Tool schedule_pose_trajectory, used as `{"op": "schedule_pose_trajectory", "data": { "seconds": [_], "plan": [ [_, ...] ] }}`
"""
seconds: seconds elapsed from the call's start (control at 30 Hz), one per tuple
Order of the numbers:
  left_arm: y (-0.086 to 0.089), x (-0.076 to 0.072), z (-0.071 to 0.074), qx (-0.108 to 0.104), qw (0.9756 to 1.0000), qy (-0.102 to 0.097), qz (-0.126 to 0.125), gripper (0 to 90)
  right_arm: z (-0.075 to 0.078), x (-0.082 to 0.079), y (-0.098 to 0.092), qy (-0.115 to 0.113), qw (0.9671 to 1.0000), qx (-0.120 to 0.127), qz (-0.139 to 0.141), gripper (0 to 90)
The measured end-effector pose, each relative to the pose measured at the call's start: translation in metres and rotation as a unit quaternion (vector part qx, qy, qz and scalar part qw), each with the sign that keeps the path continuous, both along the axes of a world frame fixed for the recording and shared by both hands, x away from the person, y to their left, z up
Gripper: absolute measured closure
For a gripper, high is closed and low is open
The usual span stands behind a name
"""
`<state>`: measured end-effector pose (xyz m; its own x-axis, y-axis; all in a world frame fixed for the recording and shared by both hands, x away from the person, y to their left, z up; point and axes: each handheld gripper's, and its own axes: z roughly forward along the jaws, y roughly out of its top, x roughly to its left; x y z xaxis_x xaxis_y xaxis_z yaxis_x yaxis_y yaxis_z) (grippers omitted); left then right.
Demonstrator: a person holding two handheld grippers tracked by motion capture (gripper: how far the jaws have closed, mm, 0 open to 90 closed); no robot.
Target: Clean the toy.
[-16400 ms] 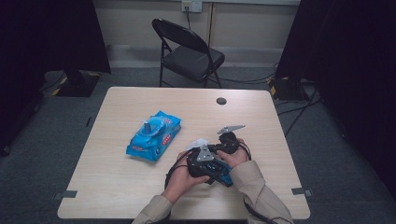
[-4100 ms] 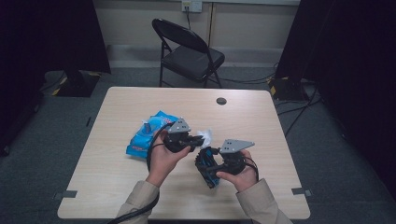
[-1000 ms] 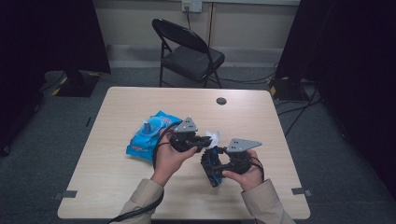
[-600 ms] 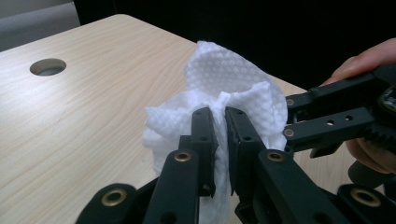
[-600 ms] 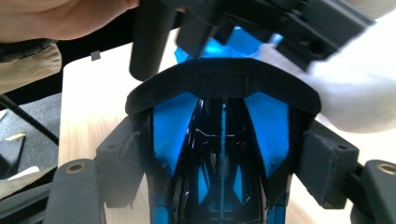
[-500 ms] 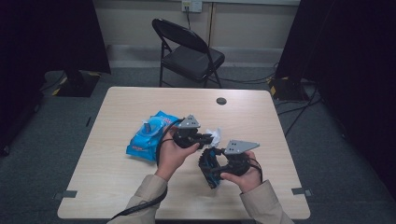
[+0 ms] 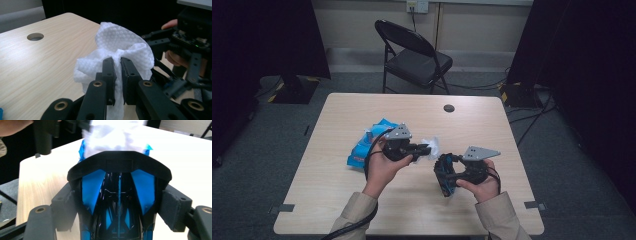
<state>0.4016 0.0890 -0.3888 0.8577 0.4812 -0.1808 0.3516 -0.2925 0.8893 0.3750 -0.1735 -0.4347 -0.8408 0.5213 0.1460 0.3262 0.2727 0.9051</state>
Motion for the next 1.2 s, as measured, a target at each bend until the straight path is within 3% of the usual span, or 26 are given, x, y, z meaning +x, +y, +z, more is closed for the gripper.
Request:
{"op": "schedule_pose_trajectory", "data": {
  "seconds": [0.5, 0.8, 1.2],
  "plan": [
    [-0.006, -0.021, -0.005, 0.002, 0.9996, -0.004, -0.029, 82.6, 0.001, 0.003, -0.007, -0.001, 0.9998, 0.002, -0.022, 25.6],
    [-0.01, -0.02, -0.008, 0.012, 0.9994, -0.003, -0.032, 82.7, 0.001, 0.003, -0.004, 0.0, 0.9998, 0.002, -0.019, 25.6],
    [-0.014, -0.017, -0.003, 0.006, 0.9995, -0.006, -0.03, 82.6, 0.002, 0.001, -0.002, -0.001, 0.9999, 0.001, -0.011, 25.6]
  ]
}}
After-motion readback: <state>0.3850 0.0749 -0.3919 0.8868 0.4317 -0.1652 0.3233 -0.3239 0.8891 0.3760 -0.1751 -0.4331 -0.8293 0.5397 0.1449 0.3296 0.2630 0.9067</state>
